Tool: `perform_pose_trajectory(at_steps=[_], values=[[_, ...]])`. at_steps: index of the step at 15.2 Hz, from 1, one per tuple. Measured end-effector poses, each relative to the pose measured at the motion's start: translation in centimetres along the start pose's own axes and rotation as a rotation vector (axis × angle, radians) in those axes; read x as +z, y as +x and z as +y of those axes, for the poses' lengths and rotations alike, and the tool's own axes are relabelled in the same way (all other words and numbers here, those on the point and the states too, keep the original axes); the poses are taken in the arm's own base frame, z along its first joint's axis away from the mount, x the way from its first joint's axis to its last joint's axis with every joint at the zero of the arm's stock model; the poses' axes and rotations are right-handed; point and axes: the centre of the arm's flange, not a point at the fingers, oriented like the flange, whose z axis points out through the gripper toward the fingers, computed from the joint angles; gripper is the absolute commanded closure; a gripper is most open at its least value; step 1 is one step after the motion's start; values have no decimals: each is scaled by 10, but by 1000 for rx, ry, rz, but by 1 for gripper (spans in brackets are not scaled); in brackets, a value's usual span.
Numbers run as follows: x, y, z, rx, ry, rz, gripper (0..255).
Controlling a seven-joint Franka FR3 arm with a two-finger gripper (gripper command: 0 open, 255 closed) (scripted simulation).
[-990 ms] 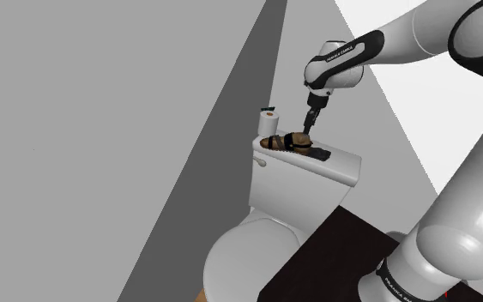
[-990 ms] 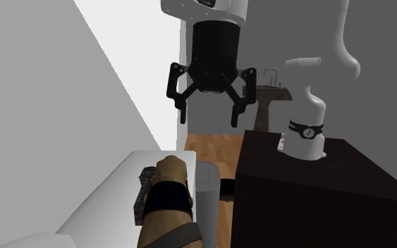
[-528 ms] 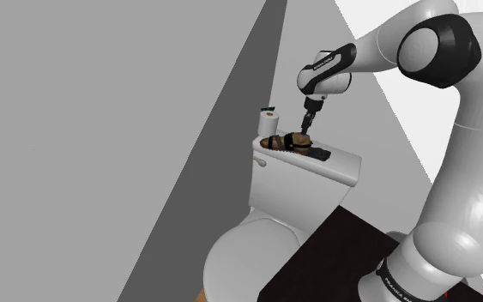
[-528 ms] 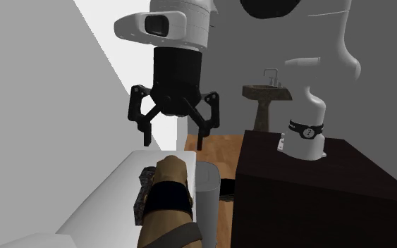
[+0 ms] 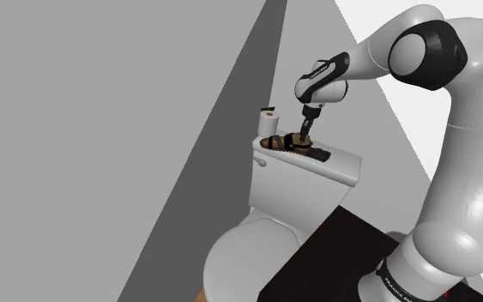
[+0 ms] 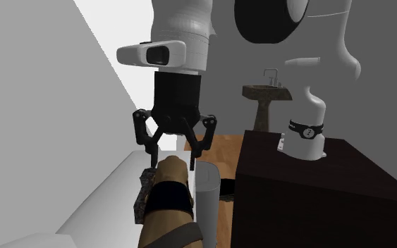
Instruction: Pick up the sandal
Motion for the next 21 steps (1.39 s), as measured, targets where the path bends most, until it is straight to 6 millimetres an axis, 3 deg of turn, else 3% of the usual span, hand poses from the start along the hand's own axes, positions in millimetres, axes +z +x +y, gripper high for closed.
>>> perform_pose_trajectory(at_steps=[11, 21], values=[[-5, 0, 0, -1, 1, -1, 255], [-56, 2, 5, -1, 2, -1, 255]])
